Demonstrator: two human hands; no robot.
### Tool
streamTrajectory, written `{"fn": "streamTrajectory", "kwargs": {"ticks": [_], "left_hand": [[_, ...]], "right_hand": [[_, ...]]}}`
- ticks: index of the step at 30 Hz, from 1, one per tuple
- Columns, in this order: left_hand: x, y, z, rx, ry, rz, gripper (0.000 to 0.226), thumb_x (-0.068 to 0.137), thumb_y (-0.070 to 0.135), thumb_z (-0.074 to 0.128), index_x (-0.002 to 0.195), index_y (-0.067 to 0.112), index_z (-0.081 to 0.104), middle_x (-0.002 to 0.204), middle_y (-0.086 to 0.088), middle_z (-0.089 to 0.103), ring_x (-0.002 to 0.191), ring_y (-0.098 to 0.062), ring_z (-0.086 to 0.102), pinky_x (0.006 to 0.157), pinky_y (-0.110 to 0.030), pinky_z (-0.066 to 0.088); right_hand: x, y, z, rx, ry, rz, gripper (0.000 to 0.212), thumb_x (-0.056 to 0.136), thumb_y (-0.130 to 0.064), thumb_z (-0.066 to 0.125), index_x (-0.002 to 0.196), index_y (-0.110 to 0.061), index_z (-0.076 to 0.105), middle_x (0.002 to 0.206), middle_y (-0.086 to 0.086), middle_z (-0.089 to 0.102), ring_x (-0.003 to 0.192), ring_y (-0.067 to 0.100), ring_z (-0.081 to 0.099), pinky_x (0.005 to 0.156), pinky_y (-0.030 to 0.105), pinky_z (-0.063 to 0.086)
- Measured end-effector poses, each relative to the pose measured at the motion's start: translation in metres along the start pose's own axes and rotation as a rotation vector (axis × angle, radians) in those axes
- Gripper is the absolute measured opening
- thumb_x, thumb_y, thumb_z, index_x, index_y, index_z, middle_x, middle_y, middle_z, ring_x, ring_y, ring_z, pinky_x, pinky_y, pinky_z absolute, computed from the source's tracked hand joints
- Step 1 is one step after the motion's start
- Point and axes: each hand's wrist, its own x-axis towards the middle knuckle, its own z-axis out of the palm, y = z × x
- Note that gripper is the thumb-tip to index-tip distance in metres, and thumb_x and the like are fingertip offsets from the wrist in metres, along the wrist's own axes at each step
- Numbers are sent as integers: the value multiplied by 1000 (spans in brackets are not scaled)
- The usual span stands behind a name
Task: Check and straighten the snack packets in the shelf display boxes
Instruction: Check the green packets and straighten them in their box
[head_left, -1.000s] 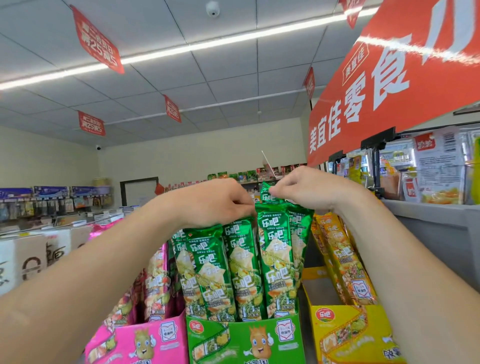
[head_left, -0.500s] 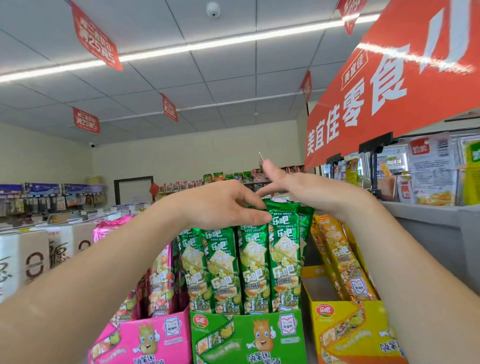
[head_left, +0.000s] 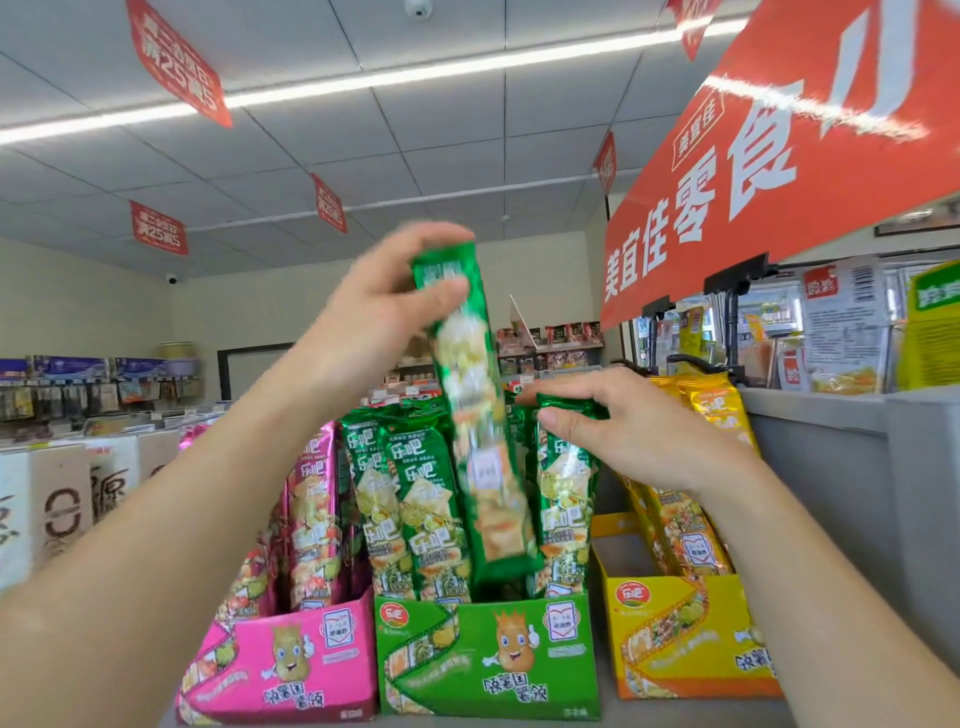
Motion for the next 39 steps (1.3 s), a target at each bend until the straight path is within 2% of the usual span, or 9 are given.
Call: {"fn": "streamTrajectory", "kwargs": {"ticks": [3, 7, 12, 17, 20, 23, 26, 32, 39], "left_hand": [[3, 10, 0, -71, 399, 294, 17, 99, 10, 49, 113, 21, 48, 99, -8, 58, 80, -18, 60, 66, -36, 53], [0, 17, -7, -45, 635, 547, 15, 101, 10, 41, 114, 6, 39, 101, -14, 46, 86, -21, 45, 76, -31, 40], [-20, 30, -1, -40, 601, 558, 17, 102, 7, 41, 116, -1, 38, 95, -11, 46, 80, -11, 45, 72, -25, 38], [-57, 39, 9, -54, 530, 586, 16, 101, 9, 44, 115, 0, 43, 88, 10, 54, 75, -3, 48, 68, -21, 41], [-85, 36, 17, -61, 478, 604, 12, 99, 10, 48, 111, 10, 44, 86, 17, 57, 74, -2, 50, 64, -25, 46], [-107, 27, 26, -130, 443, 552, 13, 97, 10, 50, 108, 15, 44, 85, 17, 57, 72, 4, 50, 65, -13, 42], [-125, 18, 34, -186, 492, 439, 12, 96, 15, 50, 106, 20, 45, 83, 13, 53, 66, 7, 47, 61, -9, 39], [-157, 2, 43, -420, 510, 3, 46, 82, 48, 58, 113, 15, 51, 74, 19, 56, 69, -3, 47, 64, -22, 40], [-214, -4, 60, -553, 312, -127, 33, 73, 19, 77, 104, 18, 63, 97, -4, 74, 88, -16, 68, 75, -30, 56]], "right_hand": [[1, 3, 5, 29, 77, -40, 31, 96, -21, 59, 124, -34, 63, 107, -43, 50, 100, -29, 43, 86, -4, 29], [-1, 1, 13, 102, 151, -90, 33, 95, -21, 59, 102, -53, 61, 103, -45, 53, 107, -29, 40, 89, -3, 25], [-9, -8, 22, 157, 377, -95, 32, 98, -36, 49, 129, -36, 57, 147, -9, 45, 143, 5, 25, 119, 35, 17], [-43, -27, 24, 238, 668, -150, 28, 97, -35, 46, 119, -29, 63, 124, -14, 62, 121, -1, 52, 103, 20, 40], [-84, -37, 35, 480, 499, -152, 35, 93, -49, 44, 112, -33, 68, 108, -10, 71, 104, 7, 65, 84, 20, 51], [-126, -47, 54, 745, 36, -61, 50, 84, -71, 47, 124, -44, 61, 120, -9, 68, 113, 11, 63, 91, 30, 53], [-152, -60, 79, 962, -209, 26, 41, 88, -61, 53, 124, -44, 59, 116, -4, 70, 98, 18, 70, 85, 25, 53], [-173, -77, 126, 892, 46, 198, 62, 66, -76, 63, 121, -48, 59, 91, -12, 71, 74, 0, 61, 76, 25, 47], [-184, -106, 144, 483, 329, 147, 33, 78, -66, 50, 108, -56, 54, 65, -2, 63, 50, 11, 55, 51, 32, 50]]}}
